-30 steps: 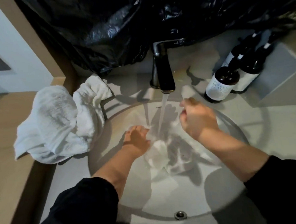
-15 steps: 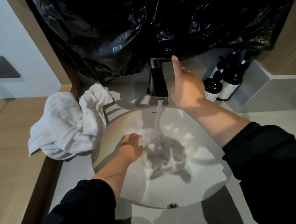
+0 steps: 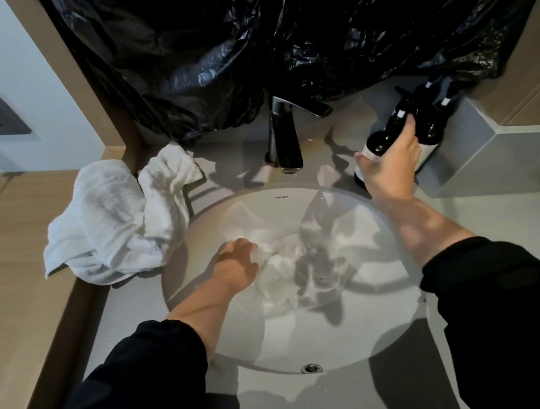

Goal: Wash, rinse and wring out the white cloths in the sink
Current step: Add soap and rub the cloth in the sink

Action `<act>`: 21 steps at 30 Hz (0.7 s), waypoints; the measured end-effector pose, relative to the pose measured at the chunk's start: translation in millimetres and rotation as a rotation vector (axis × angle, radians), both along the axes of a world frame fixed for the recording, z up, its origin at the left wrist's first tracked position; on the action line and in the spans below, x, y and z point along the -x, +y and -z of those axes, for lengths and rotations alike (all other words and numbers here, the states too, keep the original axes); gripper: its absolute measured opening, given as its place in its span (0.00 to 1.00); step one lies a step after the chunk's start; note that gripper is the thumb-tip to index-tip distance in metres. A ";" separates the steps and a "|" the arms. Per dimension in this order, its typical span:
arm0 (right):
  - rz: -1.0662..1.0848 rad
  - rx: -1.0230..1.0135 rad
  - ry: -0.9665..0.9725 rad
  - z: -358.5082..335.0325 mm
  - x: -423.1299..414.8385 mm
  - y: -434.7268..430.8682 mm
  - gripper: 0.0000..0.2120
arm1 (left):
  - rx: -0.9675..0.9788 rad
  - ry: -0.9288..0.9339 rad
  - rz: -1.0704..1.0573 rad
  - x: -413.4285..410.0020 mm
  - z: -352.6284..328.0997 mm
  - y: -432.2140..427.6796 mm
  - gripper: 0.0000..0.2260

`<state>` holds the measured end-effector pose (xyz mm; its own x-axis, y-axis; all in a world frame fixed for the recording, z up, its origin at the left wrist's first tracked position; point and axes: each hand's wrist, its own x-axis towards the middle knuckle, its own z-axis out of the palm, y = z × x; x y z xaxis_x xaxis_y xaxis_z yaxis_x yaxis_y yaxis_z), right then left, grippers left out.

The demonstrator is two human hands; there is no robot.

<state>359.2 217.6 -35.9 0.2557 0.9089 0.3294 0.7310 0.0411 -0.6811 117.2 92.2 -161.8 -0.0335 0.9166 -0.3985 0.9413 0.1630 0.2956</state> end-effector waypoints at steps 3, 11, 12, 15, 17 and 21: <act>-0.009 0.026 0.019 -7.5 -2.8 18.5 0.38 | 0.005 0.014 0.003 0.8 2.7 -0.6 0.21; -0.033 0.081 0.173 -21.5 -4.6 -51.5 0.24 | -0.221 -0.391 -0.045 -26.7 -20.2 -13.5 0.30; -0.060 0.122 0.200 -14.3 0.4 -69.6 0.24 | -0.127 -0.565 -0.081 -34.7 -28.7 -19.5 0.33; -0.155 0.286 0.342 18.6 18.6 -114.8 0.25 | 0.070 -0.805 -0.117 -61.3 -50.2 -36.3 0.46; -0.163 0.446 0.440 32.1 26.5 -137.5 0.26 | 0.123 -0.789 -0.124 -75.6 -53.5 -49.1 0.44; -0.205 0.643 0.470 47.1 20.5 -152.3 0.48 | 0.203 -0.822 -0.223 -80.3 -48.5 -65.5 0.22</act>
<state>338.7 65.2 -82.9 0.0459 0.9270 -0.3723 0.3838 -0.3604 -0.8501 197.6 26.7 -113.3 0.1660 0.8315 -0.5302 0.3827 0.4412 0.8117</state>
